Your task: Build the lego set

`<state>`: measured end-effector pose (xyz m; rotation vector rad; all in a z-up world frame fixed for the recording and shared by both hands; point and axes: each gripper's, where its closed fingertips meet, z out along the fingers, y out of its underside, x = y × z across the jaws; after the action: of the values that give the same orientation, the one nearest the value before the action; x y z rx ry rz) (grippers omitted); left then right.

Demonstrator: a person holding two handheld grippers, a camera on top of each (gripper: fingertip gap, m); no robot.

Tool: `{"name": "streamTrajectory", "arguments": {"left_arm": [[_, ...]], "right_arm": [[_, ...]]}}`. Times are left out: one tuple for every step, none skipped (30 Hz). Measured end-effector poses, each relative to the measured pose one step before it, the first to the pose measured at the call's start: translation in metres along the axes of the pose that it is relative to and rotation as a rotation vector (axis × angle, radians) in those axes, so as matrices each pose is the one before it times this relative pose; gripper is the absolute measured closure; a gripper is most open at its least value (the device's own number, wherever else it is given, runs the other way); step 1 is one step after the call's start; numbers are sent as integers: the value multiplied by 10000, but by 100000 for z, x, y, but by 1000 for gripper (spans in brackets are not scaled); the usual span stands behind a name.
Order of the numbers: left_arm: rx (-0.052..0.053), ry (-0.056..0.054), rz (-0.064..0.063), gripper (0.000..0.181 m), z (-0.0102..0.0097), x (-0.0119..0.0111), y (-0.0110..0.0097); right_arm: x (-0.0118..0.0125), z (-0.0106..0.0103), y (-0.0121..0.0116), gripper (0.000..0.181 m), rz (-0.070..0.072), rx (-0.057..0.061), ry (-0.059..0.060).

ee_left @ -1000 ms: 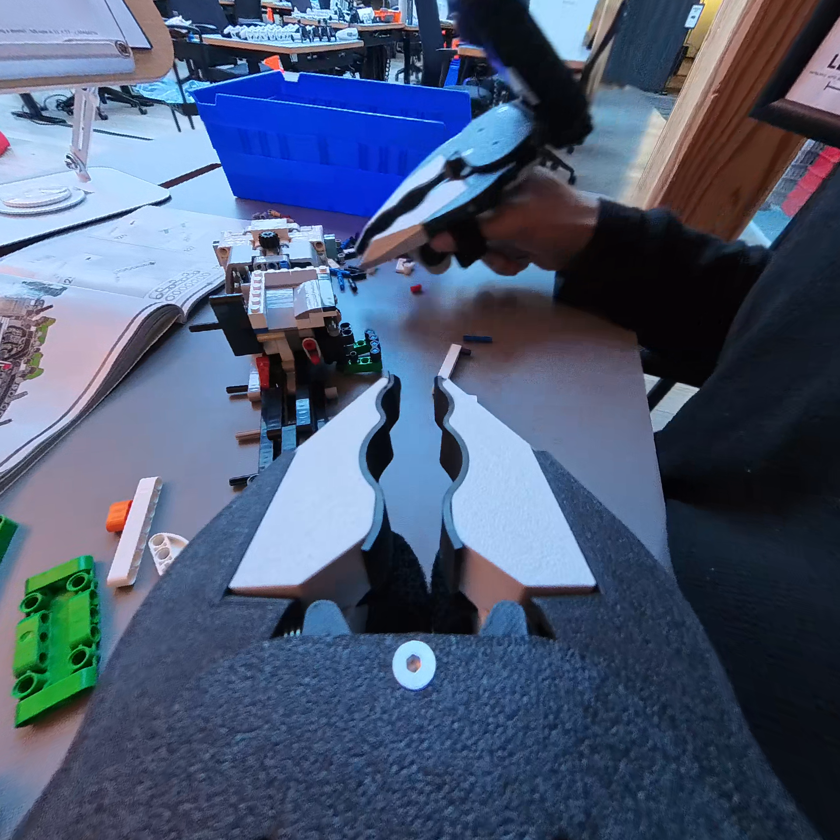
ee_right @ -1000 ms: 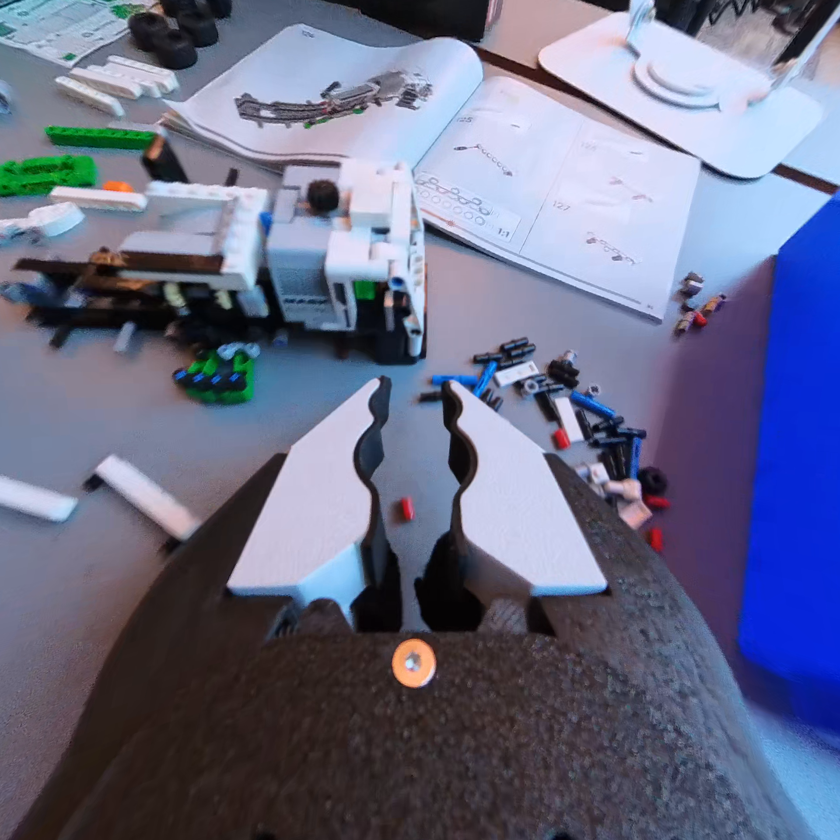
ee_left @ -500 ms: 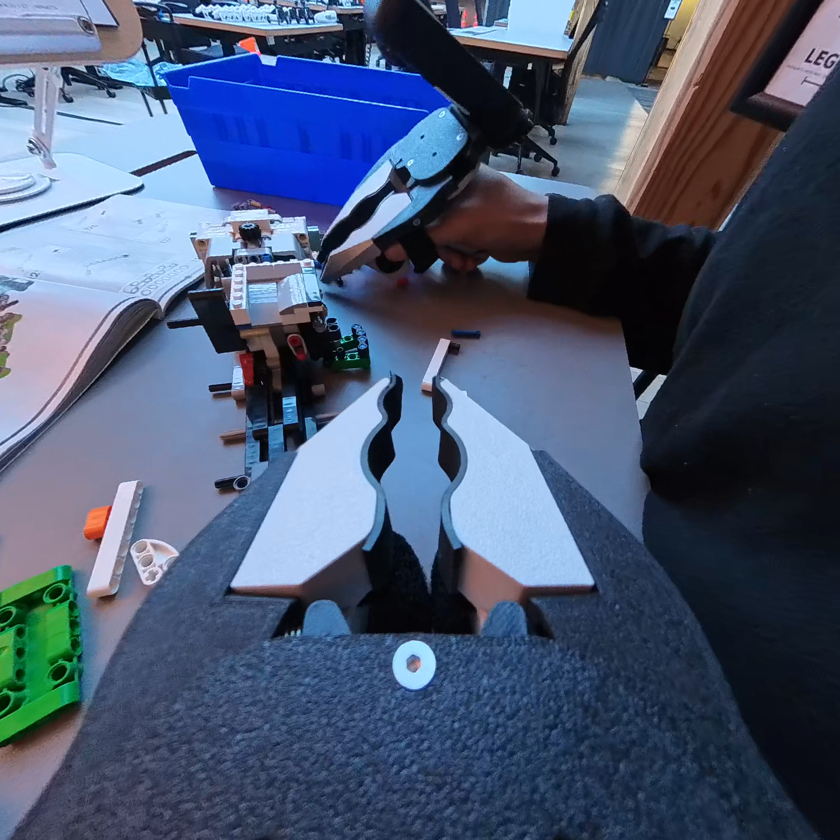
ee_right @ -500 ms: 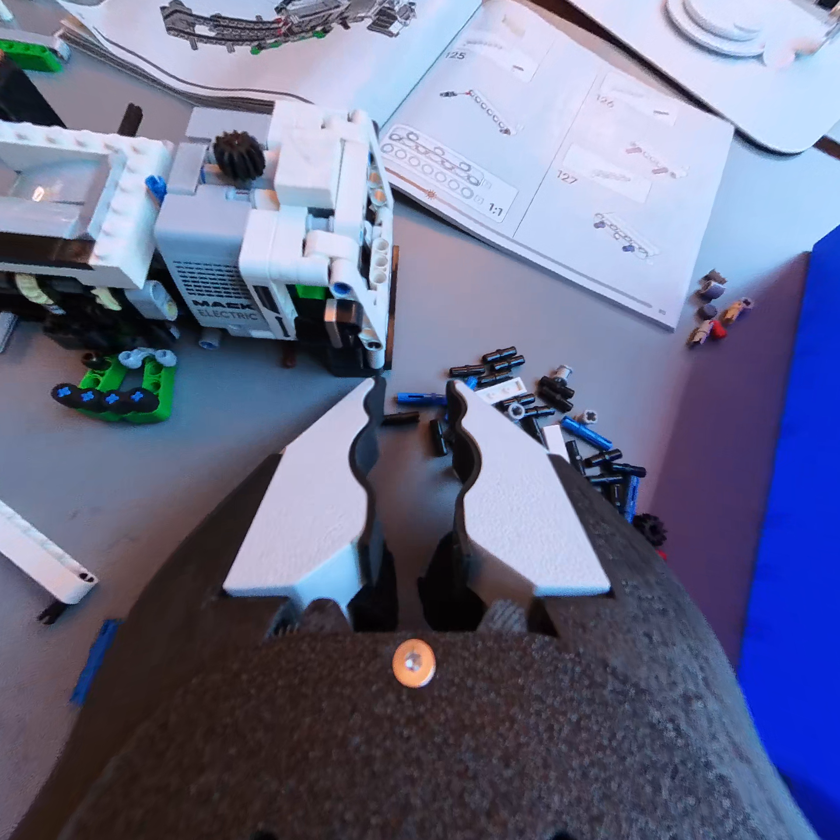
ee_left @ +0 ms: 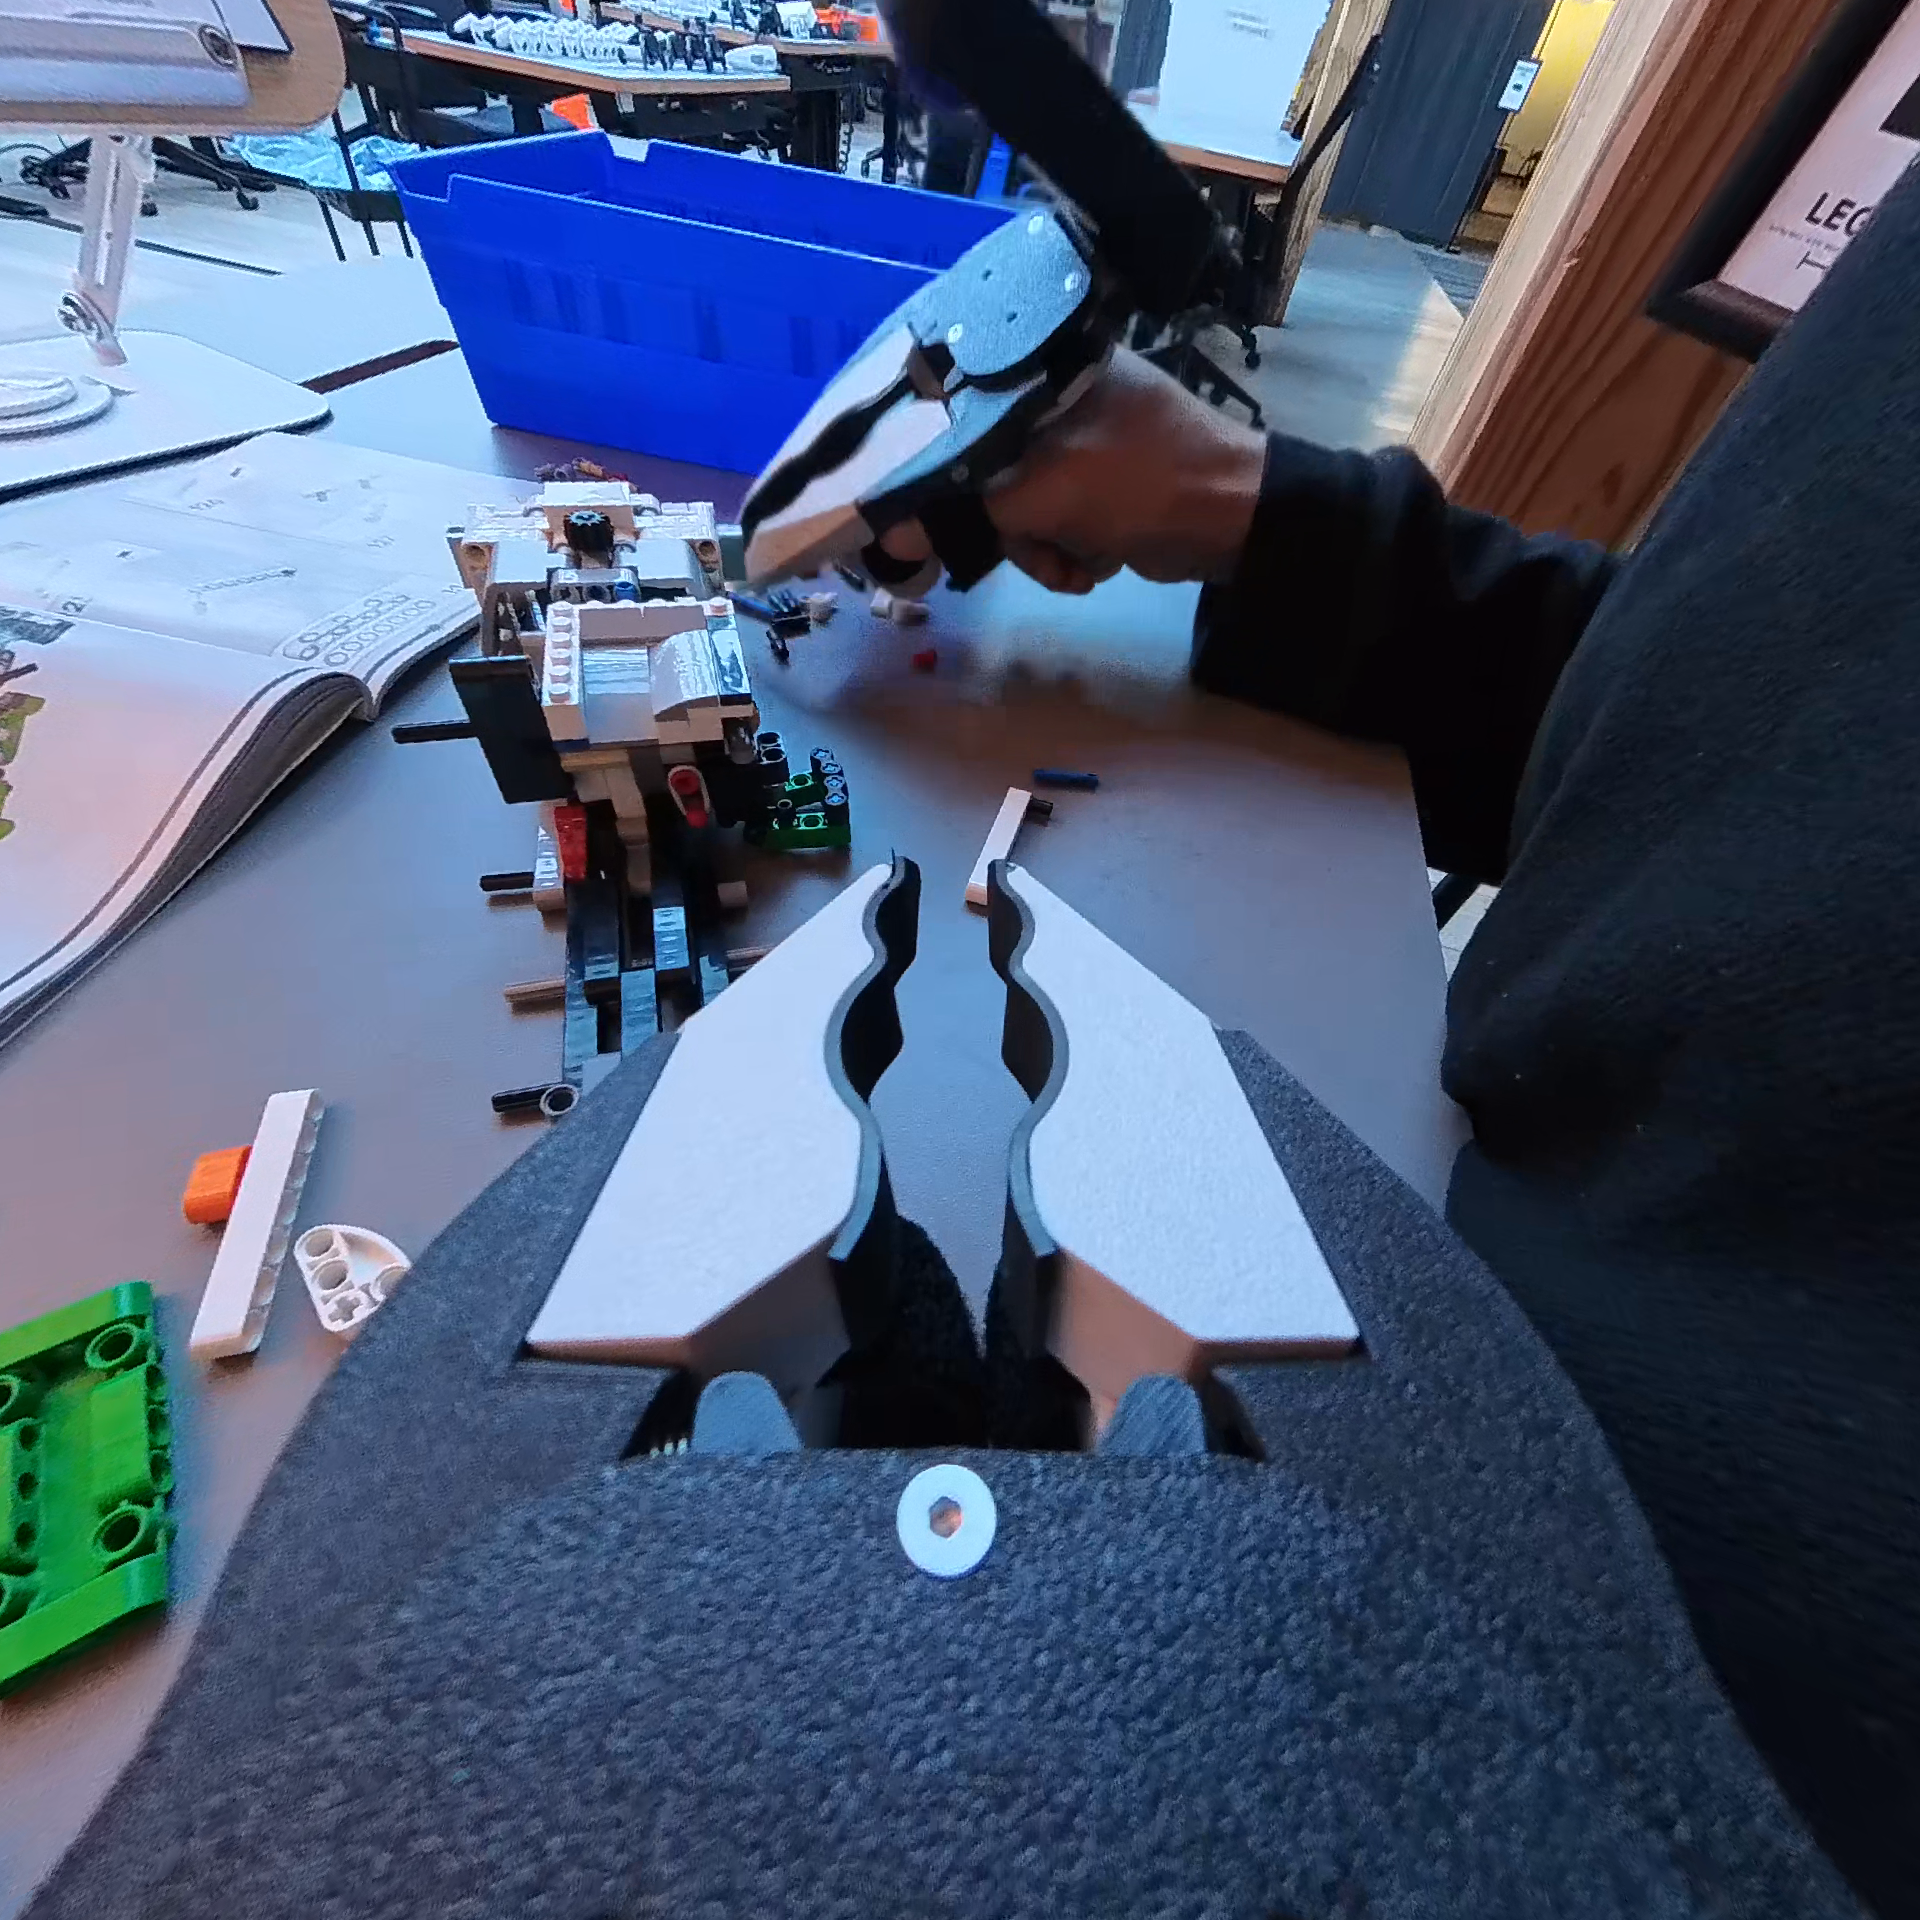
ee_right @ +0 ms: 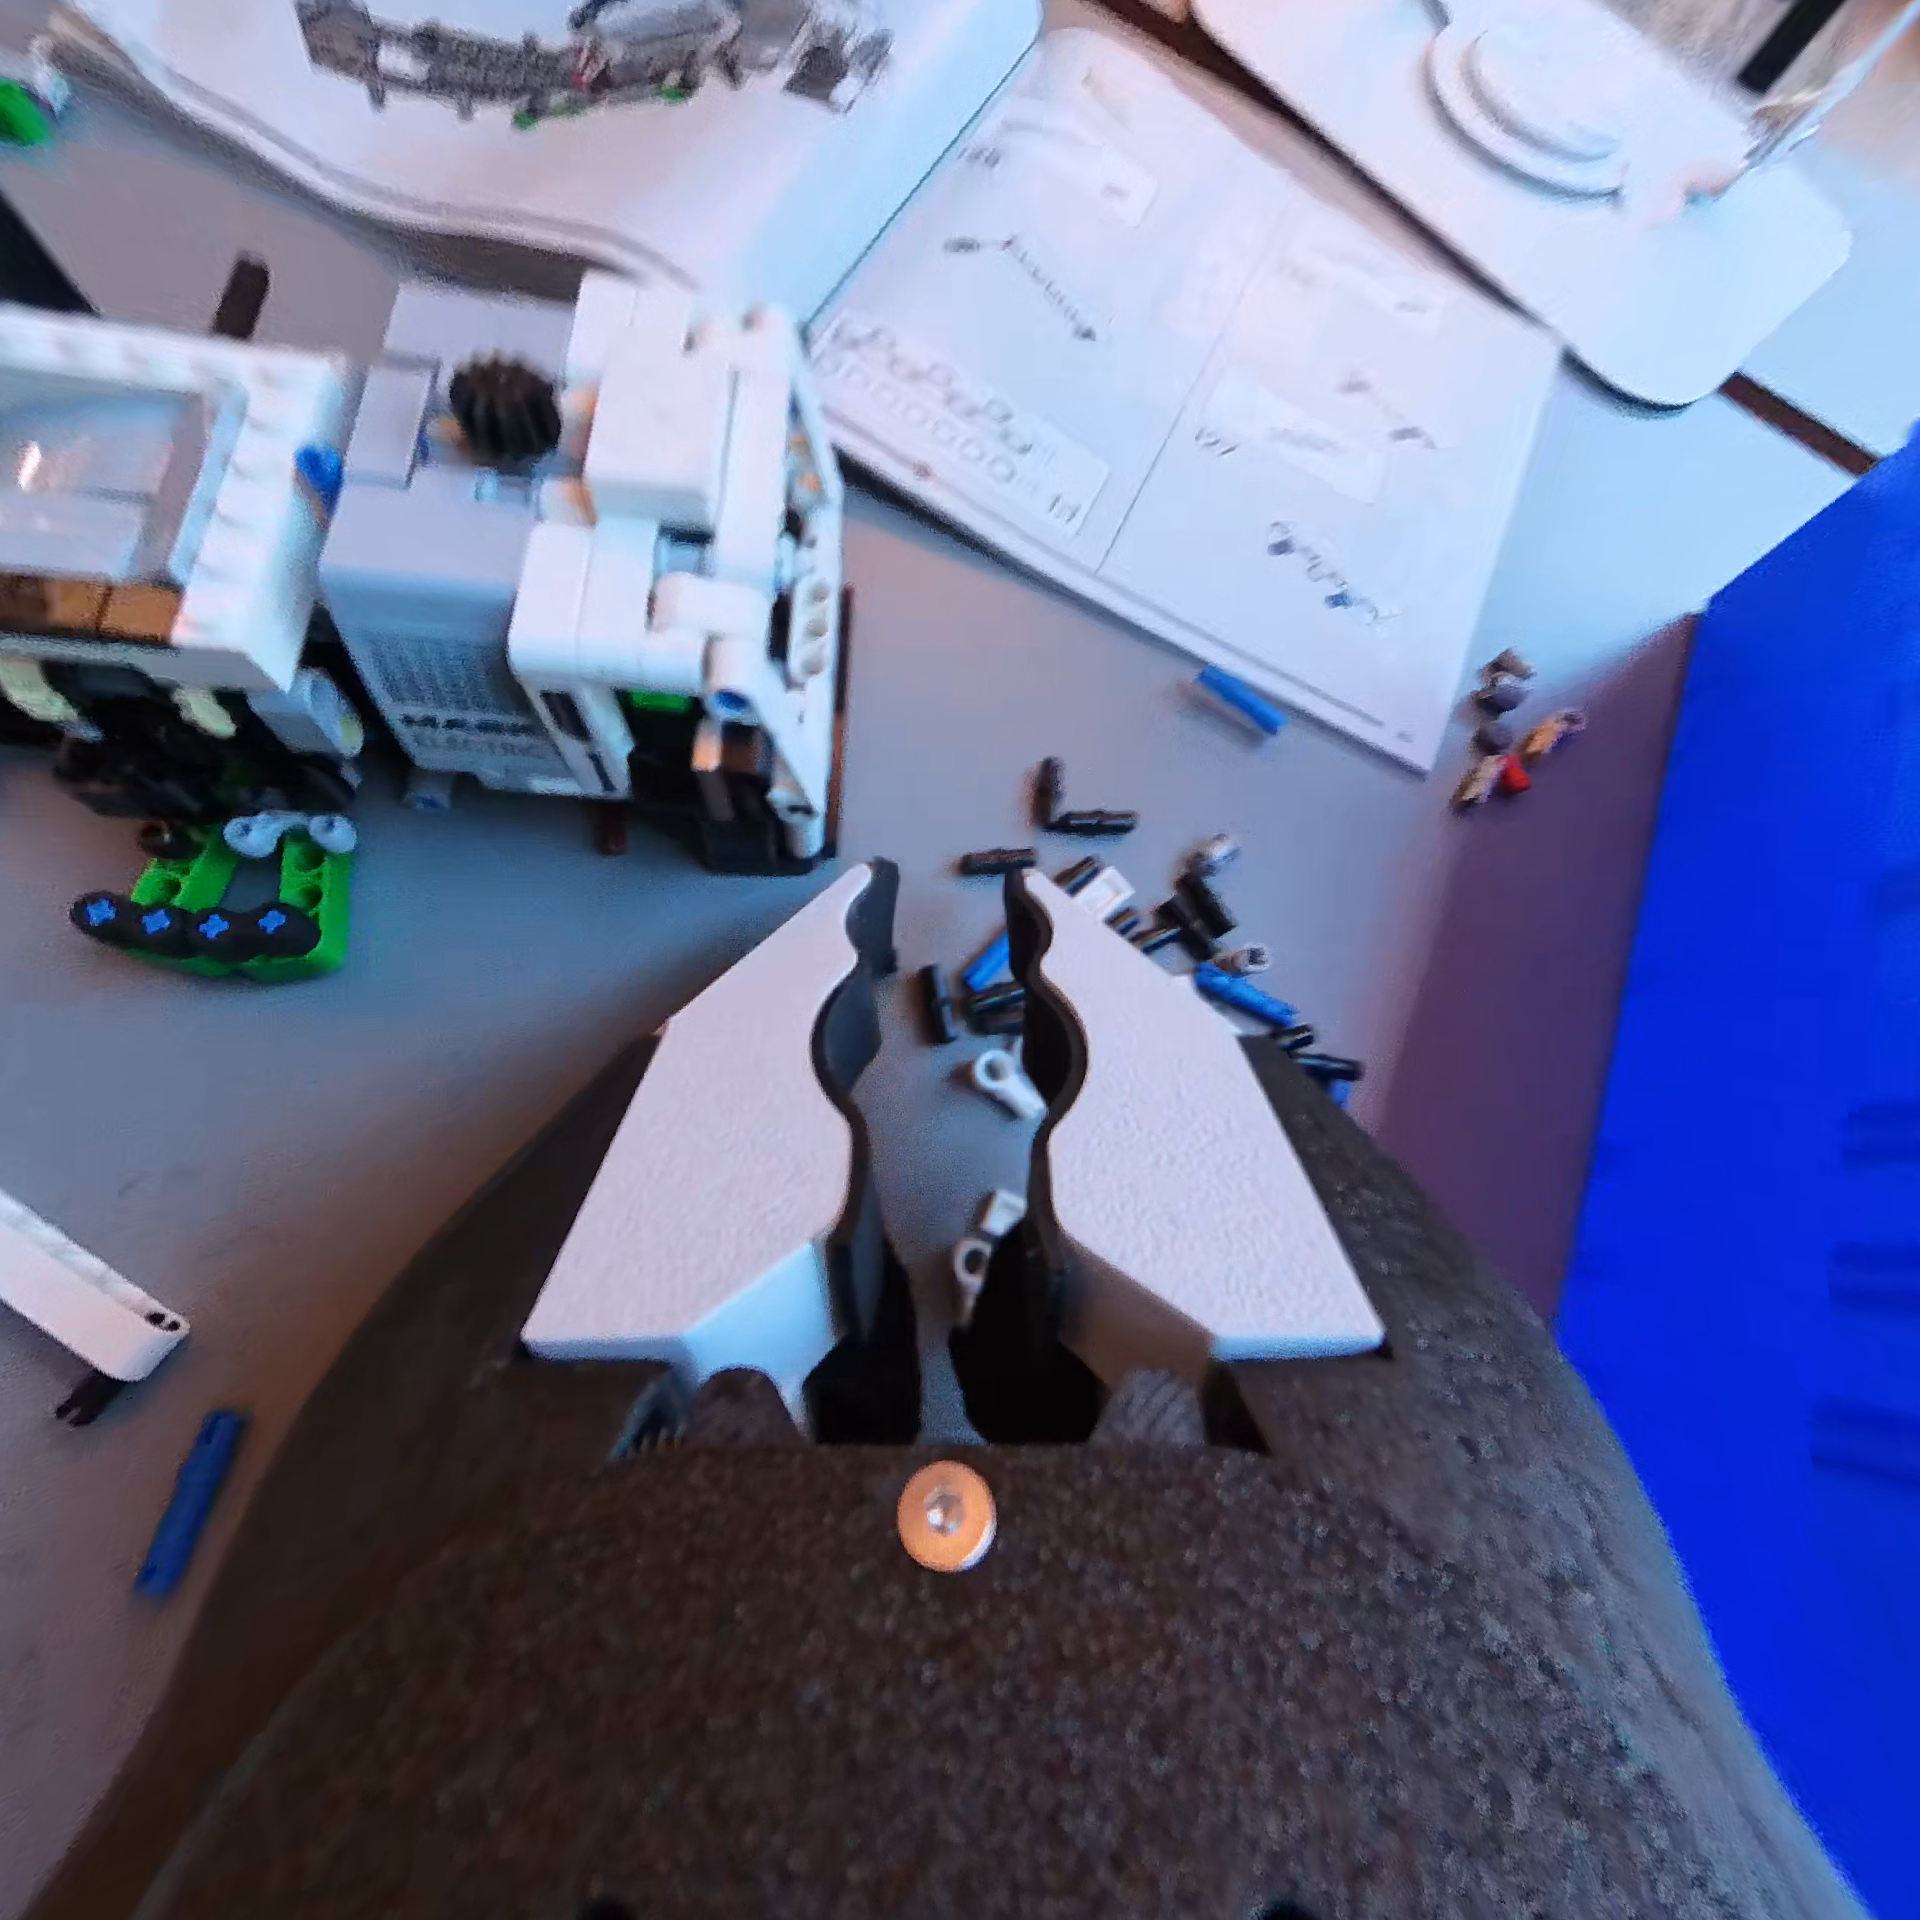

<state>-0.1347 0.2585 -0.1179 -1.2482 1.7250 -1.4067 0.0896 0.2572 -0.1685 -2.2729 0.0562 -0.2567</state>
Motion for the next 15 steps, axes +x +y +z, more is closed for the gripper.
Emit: {"name": "streamTrajectory", "arguments": {"left_arm": [[13, -3, 2, 170, -12, -7, -12], [-3, 4, 6, 170, 2, 11, 4], [-19, 9, 20, 170, 25, 36, 20], [-26, 4, 39, 170, 26, 46, 42], [-32, 0, 52, 170, 34, 58, 49], [-38, 4, 62, 170, 44, 73, 44], [-36, 4, 71, 170, 35, 82, 57], [-22, -8, 80, 170, 20, 81, 34], [0, -19, 86, 170, 5, 65, 12], [15, -26, 80, 170, -21, 55, -11], [22, -20, 57, 170, -25, 38, -21], [31, -9, 28, 170, -43, 19, -31], [42, -7, 2, 170, -45, -1, -57], [47, 0, -12, 170, -55, -17, -52], [39, 15, -14, 170, -51, 10, -54]], "right_arm": [[708, -304, -642, 161, 145, 180, 128], [929, -199, -711, 161, 134, 141, 195], [1040, 7, -748, 161, 49, 107, 224], [1022, 261, -652, 160, -7, 9, 188], [800, 584, -464, 158, -29, -135, 60], [633, 861, -275, 156, -36, -268, -13], [614, 1008, -203, 155, -60, -272, 18], [510, 1047, -165, 154, -25, -228, 34], [398, 988, -113, 154, 55, -194, 26], [244, 899, -93, 153, 84, -145, -1], [276, 727, -93, 152, 44, -140, 78], [354, 596, -220, 151, -33, -60, 165], [352, 466, -398, 151, -92, 12, 190], [487, 436, -528, 152, -67, 82, 230], [316, 541, -533, 153, 19, 114, 61]]}}
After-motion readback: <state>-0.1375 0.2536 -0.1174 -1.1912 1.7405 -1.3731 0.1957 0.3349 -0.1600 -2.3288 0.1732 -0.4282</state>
